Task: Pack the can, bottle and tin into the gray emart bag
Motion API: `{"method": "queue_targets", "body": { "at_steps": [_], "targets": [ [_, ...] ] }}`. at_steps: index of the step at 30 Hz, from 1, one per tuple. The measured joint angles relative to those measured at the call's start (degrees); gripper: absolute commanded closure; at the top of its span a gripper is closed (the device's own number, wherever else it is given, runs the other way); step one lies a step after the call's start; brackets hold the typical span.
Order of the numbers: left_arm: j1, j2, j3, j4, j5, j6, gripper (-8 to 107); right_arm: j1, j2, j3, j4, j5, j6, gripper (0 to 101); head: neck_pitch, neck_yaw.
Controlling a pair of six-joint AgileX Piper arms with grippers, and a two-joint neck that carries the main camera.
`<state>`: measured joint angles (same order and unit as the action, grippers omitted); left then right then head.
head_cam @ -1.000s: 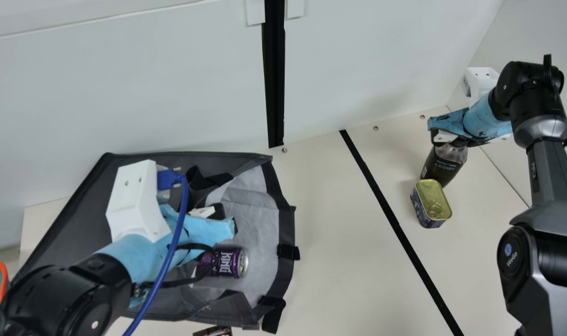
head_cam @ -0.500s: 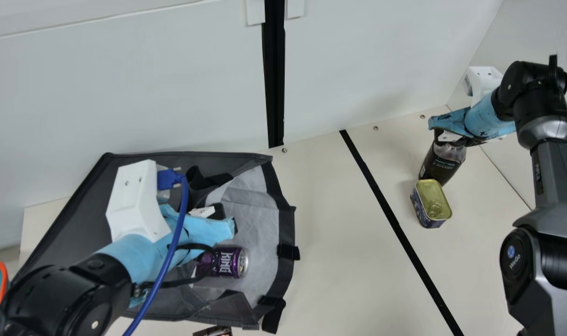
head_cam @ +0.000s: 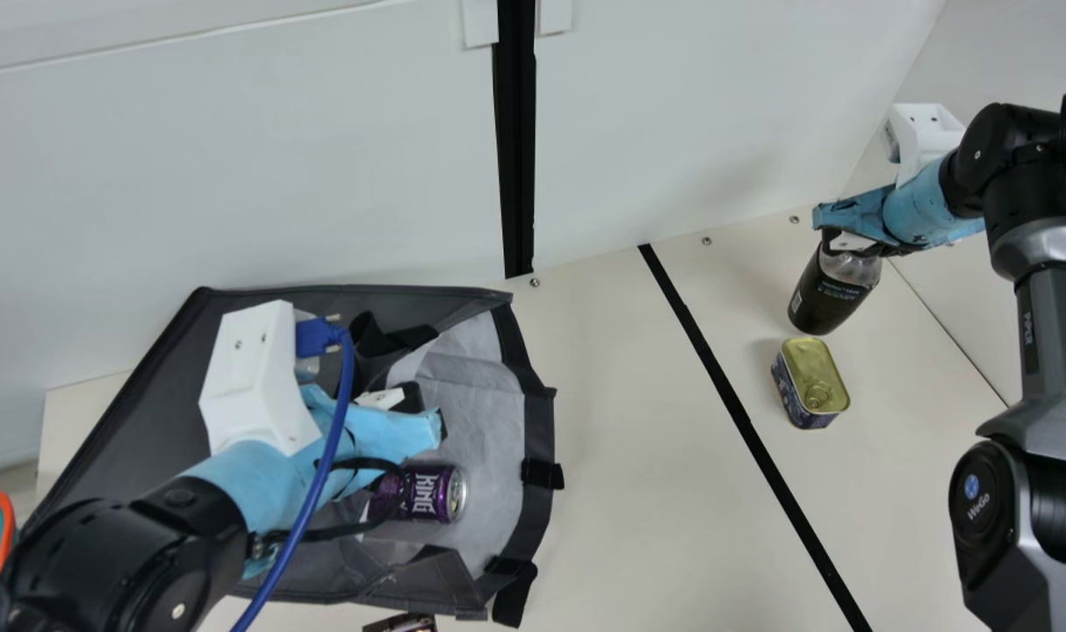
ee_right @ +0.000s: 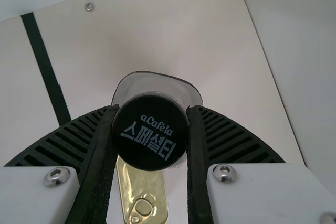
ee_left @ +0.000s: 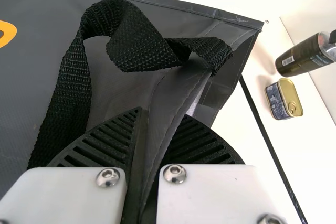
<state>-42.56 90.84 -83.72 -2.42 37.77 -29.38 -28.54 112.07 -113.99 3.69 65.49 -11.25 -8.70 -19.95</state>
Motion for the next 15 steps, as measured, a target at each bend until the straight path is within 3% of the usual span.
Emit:
{"method": "queue_targets", "body": {
  "at_steps": [15],
  "targets": [
    [0.00,0.00,0.00,0.00,0.00,0.00,89,1.58,-2.60,0.10,3.75,0.33,-5.79,101,0.00,0.00]
  ]
}}
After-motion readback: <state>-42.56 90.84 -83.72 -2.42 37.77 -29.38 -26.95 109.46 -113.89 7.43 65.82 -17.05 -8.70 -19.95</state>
